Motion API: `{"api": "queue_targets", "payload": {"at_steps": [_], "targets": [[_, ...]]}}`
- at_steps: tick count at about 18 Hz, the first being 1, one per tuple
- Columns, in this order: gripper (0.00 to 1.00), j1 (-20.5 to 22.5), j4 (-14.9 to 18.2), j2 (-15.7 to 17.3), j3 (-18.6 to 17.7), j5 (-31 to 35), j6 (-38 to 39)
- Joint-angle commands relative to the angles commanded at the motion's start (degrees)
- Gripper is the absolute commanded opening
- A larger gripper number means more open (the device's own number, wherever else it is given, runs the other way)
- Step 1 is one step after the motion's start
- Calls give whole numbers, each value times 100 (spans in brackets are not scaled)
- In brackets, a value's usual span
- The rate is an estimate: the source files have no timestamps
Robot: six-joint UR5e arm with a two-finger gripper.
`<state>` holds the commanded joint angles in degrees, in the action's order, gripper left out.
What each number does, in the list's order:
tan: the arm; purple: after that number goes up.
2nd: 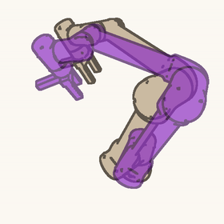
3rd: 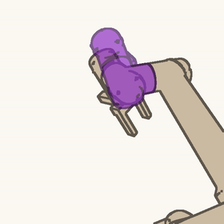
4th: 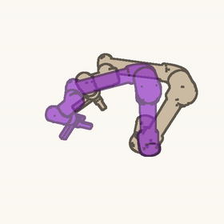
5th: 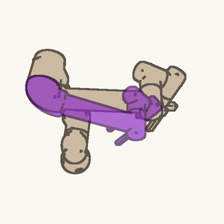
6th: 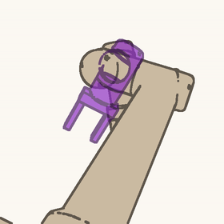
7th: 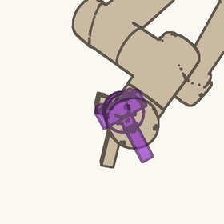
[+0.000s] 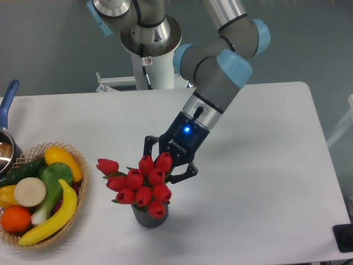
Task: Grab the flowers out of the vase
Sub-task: 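Lift the gripped tulips straight up out of the vase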
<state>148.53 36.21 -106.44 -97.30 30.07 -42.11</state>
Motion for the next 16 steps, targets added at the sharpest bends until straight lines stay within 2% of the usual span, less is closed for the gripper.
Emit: {"api": "queue_targets", "payload": {"at_steps": [4, 7, 13, 16], "targets": [[0, 149, 9, 184, 106, -106, 422], [0, 281, 9, 237, 185, -457, 739], [0, 439, 9, 290, 352, -738, 1231], [0, 588, 9, 439, 352, -809, 1319]]}}
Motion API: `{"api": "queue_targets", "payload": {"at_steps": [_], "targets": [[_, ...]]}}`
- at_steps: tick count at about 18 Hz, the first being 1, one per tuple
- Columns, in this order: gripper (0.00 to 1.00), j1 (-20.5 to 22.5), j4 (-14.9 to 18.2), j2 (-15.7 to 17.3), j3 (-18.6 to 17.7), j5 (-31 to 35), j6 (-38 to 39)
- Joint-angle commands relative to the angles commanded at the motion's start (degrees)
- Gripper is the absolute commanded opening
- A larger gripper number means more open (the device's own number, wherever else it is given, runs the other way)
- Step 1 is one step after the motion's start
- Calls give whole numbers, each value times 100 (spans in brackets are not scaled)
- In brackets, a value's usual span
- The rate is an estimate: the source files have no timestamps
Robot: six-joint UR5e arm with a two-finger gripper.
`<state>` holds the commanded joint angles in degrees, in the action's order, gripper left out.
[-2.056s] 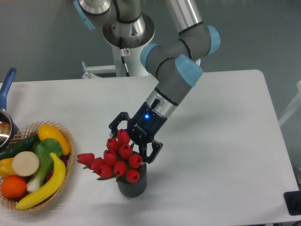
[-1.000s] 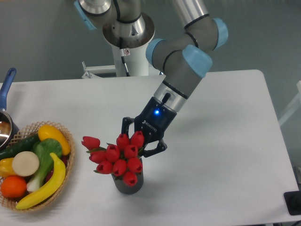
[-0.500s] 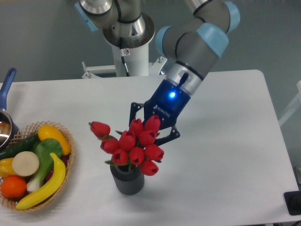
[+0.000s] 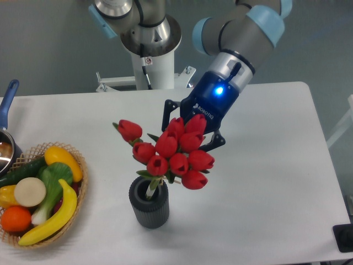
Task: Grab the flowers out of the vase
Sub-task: 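Lift the gripped tulips straight up out of the vase, then carry the tulip bunch away from the vase and hold it raised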
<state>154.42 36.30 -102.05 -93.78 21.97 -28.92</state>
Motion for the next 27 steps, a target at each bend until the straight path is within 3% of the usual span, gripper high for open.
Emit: {"api": "queue_targets", "payload": {"at_steps": [6, 9, 14, 17, 20, 22, 25, 27], "targets": [[0, 544, 9, 132, 342, 184, -525], [0, 572, 70, 123, 264, 1209, -1386], [0, 519, 70, 150, -324, 2967, -2546], [0, 668, 97, 141, -623, 3251, -3241], [0, 1090, 220, 71, -904, 3995, -3243], [0, 1187, 368, 44, -940, 4655, -3234], [0, 1091, 948, -87, -783, 5262, -3304], [0, 750, 1010, -227, -564, 5720, -3322]]}}
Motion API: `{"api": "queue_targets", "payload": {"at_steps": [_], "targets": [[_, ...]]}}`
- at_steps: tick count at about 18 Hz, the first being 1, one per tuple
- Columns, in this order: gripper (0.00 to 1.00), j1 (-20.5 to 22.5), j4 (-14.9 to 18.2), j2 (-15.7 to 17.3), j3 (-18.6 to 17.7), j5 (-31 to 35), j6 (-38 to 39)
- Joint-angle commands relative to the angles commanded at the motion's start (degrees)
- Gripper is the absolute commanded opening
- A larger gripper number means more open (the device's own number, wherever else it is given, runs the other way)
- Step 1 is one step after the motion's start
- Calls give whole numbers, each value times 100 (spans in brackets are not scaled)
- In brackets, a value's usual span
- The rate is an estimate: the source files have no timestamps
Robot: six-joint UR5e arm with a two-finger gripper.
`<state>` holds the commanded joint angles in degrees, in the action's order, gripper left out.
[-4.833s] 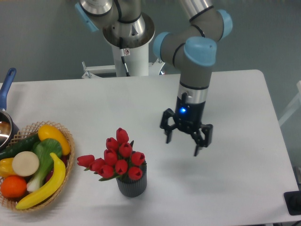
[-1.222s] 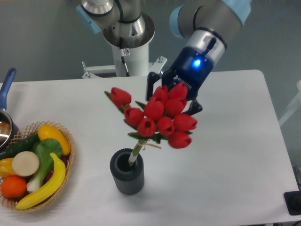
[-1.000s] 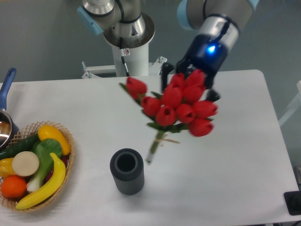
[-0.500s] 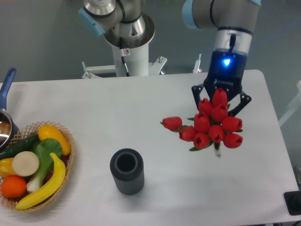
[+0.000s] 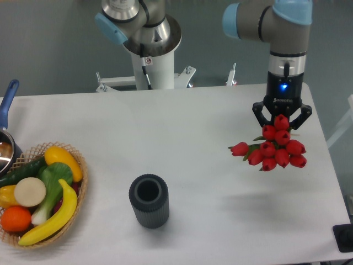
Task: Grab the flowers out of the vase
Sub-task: 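Carry the tulip bunch away from the vase and hold it raised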
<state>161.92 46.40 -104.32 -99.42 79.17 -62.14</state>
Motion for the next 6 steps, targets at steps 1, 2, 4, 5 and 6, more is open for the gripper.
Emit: {"api": "queue_targets", "payload": {"at_steps": [1, 2, 4, 5, 6], "targets": [[0, -159, 131, -114, 149, 193, 0], [0, -213, 393, -185, 316, 387, 0], [0, -379, 1165, -439, 824, 721, 0], [0, -432, 1439, -510, 975, 844, 0], [0, -476, 1555, -546, 1038, 924, 0]]}}
